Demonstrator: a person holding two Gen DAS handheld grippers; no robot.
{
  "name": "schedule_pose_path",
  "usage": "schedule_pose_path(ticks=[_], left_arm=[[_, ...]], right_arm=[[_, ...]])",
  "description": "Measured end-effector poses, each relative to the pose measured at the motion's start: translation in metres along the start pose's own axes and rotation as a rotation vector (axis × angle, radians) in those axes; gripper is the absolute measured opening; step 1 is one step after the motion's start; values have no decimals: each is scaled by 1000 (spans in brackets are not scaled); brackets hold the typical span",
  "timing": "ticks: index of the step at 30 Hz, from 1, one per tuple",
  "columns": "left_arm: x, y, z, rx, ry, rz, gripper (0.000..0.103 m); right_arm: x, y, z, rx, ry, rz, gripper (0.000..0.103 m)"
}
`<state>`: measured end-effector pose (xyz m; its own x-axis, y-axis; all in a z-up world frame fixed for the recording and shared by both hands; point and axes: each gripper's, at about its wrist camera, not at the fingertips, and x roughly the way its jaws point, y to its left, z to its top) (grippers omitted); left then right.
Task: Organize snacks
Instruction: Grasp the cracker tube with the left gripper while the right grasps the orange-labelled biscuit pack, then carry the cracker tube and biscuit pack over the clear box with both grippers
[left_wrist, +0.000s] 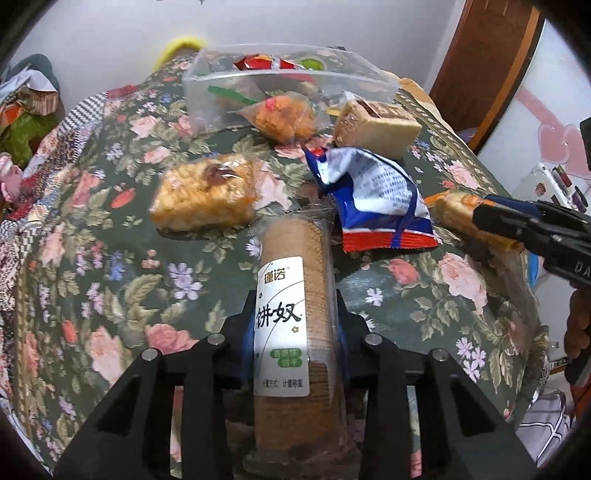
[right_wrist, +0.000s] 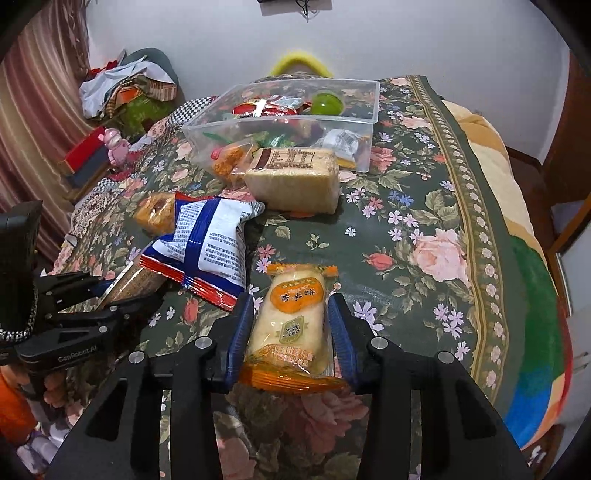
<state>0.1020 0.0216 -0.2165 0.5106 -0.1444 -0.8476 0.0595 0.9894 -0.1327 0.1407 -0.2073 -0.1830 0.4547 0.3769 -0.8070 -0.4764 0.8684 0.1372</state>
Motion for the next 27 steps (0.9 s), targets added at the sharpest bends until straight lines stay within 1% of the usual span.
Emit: schedule_pose_path(ticks=[2, 3, 4, 5, 8, 10, 11, 12, 13, 14, 15, 18, 20, 22, 23, 24, 25, 27], left_arm=[[-7, 4, 2, -6, -13, 2, 35], [-11, 6, 3, -11, -24, 6, 35], [-16, 8, 5, -16, -38, 10, 35], [-19, 9, 7, -17, -46, 11, 35], [-29, 12, 12, -19, -71, 23, 35], [-34, 14, 14, -28, -84, 19, 35], [-35, 16, 16, -36, -86, 14, 35], [-36, 18, 17, -44, -88, 7, 35], [-37, 19, 18, -50, -88, 2, 35], [-38, 20, 20, -51, -91, 4, 35], [-38, 19, 21, -49, -94, 10, 35], [-39, 19, 26, -43, -105, 16, 35], [-40, 20, 30, -46, -113, 11, 35], [-42, 21, 35, -48, -124, 11, 35], [-43, 21, 37, -49, -131, 11, 35], [-44, 21, 40, -48, -138, 9, 35], [-45, 21, 43, -48, -143, 9, 35], [-46, 23, 48, -48, -151, 8, 35]], right_arm=[[-4, -1, 2, 2, -13, -1, 35], [-6, -1, 4, 0, -19, -2, 7], [-6, -2, 6, 0, -5, 9, 0], [-6, -3, 7, 4, -7, 22, 2], [-1, -3, 9, -11, 13, 16, 2], [2, -6, 8, 17, 38, 29, 4], [6, -8, 8, 33, 53, 45, 10], [6, -10, 7, 40, 53, 47, 20], [7, -10, 6, 45, 50, 34, 26], [9, -10, 6, 44, 49, 27, 39], [10, -9, 5, 41, 49, 26, 46], [16, -5, 6, 31, 70, 33, 47], [24, -2, 8, 14, 77, 21, 47], [35, 1, 7, 3, 102, 20, 47], [38, 2, 7, 2, 104, 16, 44], [40, 2, 6, -7, 100, 5, 33], [41, 4, 7, -19, 97, -3, 30], [38, 2, 8, -12, 86, 12, 26]])
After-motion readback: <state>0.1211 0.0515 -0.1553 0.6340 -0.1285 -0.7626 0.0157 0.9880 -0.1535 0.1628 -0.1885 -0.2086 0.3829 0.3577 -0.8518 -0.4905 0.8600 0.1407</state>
